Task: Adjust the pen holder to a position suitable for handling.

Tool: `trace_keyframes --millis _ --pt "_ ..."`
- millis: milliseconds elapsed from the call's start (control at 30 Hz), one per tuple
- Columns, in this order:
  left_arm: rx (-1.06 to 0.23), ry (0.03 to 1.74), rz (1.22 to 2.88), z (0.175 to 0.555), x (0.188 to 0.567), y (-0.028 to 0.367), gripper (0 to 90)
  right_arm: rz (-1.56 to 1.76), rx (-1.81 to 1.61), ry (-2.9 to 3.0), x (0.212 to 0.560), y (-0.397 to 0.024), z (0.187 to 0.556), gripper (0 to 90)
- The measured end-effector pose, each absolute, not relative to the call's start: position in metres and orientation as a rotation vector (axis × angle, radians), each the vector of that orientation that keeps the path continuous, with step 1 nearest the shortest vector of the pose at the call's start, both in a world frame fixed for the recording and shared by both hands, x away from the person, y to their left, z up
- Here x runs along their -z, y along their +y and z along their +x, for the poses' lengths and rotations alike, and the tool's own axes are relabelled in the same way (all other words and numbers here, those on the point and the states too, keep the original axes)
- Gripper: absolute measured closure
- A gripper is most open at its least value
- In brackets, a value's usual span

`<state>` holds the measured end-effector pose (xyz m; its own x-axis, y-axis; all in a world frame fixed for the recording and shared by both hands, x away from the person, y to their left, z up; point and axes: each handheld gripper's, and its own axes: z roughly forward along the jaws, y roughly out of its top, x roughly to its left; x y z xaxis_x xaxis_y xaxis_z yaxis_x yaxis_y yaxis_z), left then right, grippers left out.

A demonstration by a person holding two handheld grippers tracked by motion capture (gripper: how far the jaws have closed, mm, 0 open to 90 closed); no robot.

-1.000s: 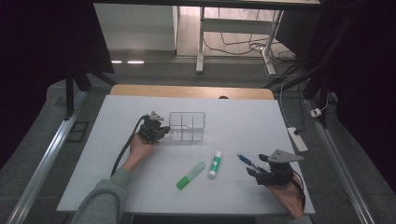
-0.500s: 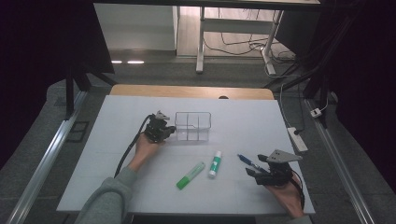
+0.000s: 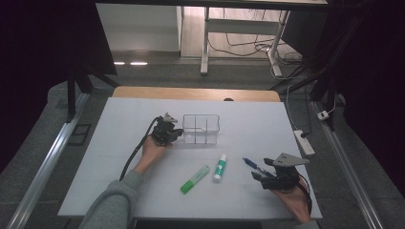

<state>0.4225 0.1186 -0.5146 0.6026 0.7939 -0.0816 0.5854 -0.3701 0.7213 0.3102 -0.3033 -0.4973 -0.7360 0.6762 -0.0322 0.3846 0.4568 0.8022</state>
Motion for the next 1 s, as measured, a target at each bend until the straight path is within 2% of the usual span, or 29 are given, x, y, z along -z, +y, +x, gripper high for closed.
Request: trace_keyframes --millis 567,667,700,767,800,867,1000 --pt "-0.403 1.042 2.061 0.374 0.491 0.149 88.1 0.897 -1.173 2.357 0.496 -0.305 0.31 24.1" --pt "-0.412 1.037 2.057 0.362 0.489 0.154 84.5 0.896 -1.173 2.36 0.496 -0.305 0.31 24.1" --pt "-0.417 1.032 2.06 0.358 0.489 0.157 76.1 0.897 -1.163 2.362 0.496 -0.305 0.31 24.1" --pt "-0.42 1.024 2.045 0.348 0.487 0.162 69.8 0.901 -1.17 2.361 0.496 -0.306 0.31 24.1" --pt "-0.412 1.025 2.03 0.344 0.487 0.165 69.8 0.901 -1.17 2.361 0.496 -0.306 0.31 24.1" --pt "-0.404 1.026 2.018 0.335 0.487 0.171 60.8 0.905 -1.178 2.359 0.497 -0.307 0.311 24.1" --pt "-0.402 1.029 2.007 0.316 0.491 0.185 53.6 0.907 -1.176 2.362 0.497 -0.307 0.311 24.1"
